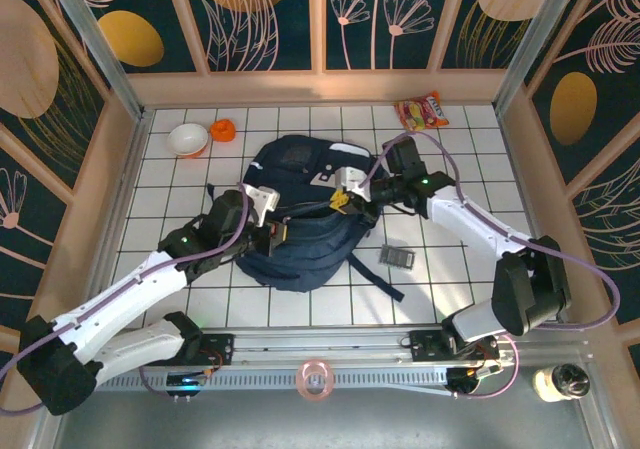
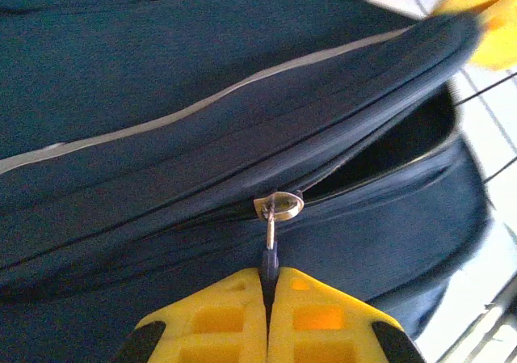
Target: Pack the student bag
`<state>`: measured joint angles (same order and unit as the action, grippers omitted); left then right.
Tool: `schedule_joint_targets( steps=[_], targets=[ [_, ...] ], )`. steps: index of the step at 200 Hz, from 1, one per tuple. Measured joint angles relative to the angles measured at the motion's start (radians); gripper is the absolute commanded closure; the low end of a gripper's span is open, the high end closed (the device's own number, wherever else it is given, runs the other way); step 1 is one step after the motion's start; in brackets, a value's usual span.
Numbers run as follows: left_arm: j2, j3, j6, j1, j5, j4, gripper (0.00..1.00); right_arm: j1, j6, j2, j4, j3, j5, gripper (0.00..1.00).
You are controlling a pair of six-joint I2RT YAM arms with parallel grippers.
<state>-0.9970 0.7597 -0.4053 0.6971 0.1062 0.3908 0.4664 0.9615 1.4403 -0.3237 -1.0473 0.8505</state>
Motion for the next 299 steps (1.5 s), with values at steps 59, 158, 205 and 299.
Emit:
schedule_joint_targets(
  steps=[59,158,205,299],
  targets=[
    [-0.006,-0.027,0.097,-0.051,0.058,-0.035,1.0,0.097,-0.132,-0.052,0.021,0.0,-0.15,0.56],
    [-0.072,0.022,0.185,-0.056,0.149,-0.048,1.0,0.296,-0.262,-0.021,0.137,-0.012,-0.365,0.51],
    [-0.062,0.022,0.186,-0.056,0.155,-0.058,1.0,0.291,-0.291,0.003,0.122,-0.014,-0.372,1.0],
    [-0.108,0.022,0.301,-0.252,0.07,-0.094,1.0,0.021,-0.13,-0.116,-0.054,-0.042,-0.101,1.0]
  ],
)
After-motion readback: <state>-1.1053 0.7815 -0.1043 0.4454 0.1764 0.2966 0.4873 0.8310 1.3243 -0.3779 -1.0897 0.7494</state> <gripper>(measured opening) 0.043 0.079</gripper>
